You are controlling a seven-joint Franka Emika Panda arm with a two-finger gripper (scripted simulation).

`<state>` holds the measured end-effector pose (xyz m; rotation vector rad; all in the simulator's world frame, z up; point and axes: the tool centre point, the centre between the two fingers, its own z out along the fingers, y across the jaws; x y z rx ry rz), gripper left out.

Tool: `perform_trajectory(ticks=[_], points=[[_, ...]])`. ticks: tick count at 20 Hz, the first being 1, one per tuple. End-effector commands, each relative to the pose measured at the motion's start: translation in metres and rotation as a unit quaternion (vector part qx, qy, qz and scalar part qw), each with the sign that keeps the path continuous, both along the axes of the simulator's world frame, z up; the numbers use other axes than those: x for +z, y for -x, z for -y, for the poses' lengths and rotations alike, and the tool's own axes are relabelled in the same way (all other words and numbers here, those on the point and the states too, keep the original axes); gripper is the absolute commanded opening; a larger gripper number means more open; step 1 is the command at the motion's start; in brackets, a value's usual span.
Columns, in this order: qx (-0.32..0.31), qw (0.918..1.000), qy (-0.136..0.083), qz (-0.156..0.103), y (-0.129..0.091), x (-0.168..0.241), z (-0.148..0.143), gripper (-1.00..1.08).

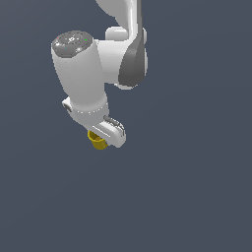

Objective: Pick up the object and move it to a goal position.

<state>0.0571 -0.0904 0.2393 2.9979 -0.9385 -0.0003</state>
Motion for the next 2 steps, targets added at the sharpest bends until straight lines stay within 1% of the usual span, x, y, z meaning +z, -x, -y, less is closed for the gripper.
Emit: perform_trajectory(ticks=[1,2], points=[[0.0,1.0,0.0,0.0,-0.001,0.0016,0.0002,-1.0],[0.0,1.0,0.0,0.0,-0.0011,0.0013,0.0002,-1.0]])
